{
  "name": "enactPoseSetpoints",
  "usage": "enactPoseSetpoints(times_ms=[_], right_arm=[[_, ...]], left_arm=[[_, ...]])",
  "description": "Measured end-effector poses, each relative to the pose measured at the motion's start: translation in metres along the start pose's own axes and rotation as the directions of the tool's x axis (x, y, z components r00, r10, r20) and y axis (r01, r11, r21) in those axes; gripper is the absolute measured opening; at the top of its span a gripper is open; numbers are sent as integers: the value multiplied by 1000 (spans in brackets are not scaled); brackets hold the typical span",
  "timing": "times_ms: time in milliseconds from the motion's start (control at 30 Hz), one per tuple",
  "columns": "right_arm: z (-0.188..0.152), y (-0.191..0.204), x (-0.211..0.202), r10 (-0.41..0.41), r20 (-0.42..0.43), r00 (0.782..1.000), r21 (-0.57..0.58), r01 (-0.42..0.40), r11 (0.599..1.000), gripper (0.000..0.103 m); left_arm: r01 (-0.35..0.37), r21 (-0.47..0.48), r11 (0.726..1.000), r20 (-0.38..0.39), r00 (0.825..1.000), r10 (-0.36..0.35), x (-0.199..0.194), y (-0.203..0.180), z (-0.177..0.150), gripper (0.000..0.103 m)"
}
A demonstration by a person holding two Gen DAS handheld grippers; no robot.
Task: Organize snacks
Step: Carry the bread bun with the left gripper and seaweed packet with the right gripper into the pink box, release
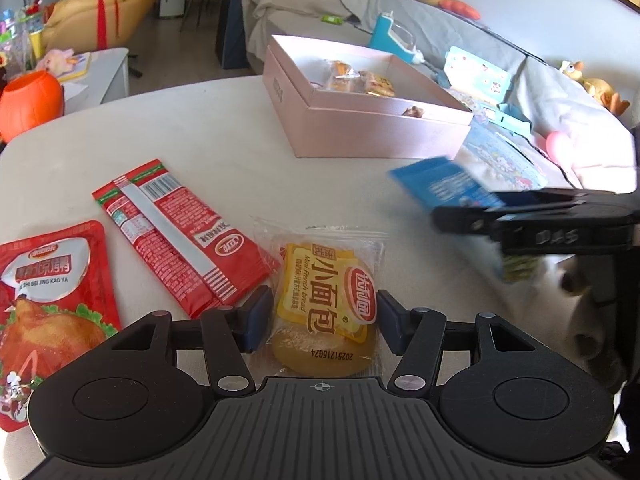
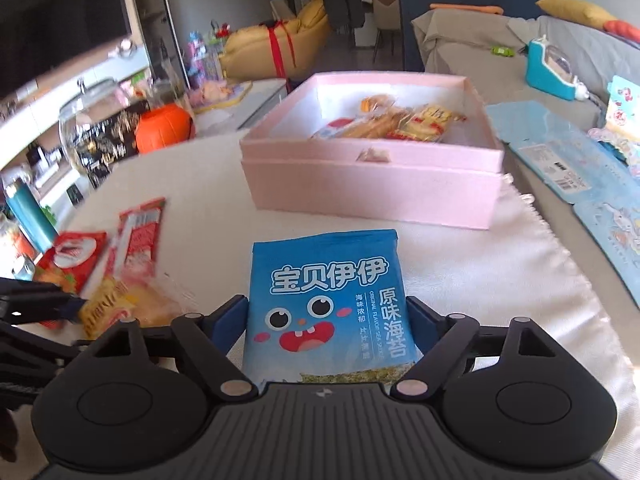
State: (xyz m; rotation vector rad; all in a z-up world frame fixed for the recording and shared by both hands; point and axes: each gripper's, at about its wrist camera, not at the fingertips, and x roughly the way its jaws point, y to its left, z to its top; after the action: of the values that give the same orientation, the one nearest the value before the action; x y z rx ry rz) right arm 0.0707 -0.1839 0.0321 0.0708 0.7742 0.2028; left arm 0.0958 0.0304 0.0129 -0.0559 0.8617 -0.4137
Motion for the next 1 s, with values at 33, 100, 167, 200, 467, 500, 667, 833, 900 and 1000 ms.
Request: enactPoseSetpoints(times_ms=[33,100,167,200,467,500,667,833,900,1000], right_arm=[[0,-2,-6,-9,13,1000,0,9,1000,83],[0,-6,-18,-30,38,999,-4,30,1000,83],[-1,-10,-29,-49,56,997,-7,50,999,83],[-2,-12,-33,-60,62,996,-9,60,998,83],[-12,-23,-53,-126,97,987,-27,129,991,83],[-11,-25,-55,-124,102,987,-19,126,992,83],[-6,-28,-60,-123,131,984,-7,125,992,83],[-3,-30,-64,-154,147,977,-25,159,987,83],[-5,-38,-62,-169,131,977,-12,172,985,83],[-4,-49,-54,-163,97,982,24,161,987,83]], left_arm=[[-4,11,1000,1,1000,4,0,-1,-1,61],[-13,35,999,5,1000,13,0,-4,-2,61],[-20,41,999,13,1000,20,-1,-6,-4,61],[-19,20,1000,19,1000,19,-3,-5,-4,59],[69,3,998,209,976,-69,-41,-16,66,57],[79,17,997,247,966,-81,-46,-20,86,58],[134,-9,991,389,914,-119,-26,-28,182,58],[165,-144,976,268,956,-122,32,1,200,55],[196,-153,969,275,950,-149,34,13,180,55],[172,-155,973,259,957,-128,22,31,137,55]])
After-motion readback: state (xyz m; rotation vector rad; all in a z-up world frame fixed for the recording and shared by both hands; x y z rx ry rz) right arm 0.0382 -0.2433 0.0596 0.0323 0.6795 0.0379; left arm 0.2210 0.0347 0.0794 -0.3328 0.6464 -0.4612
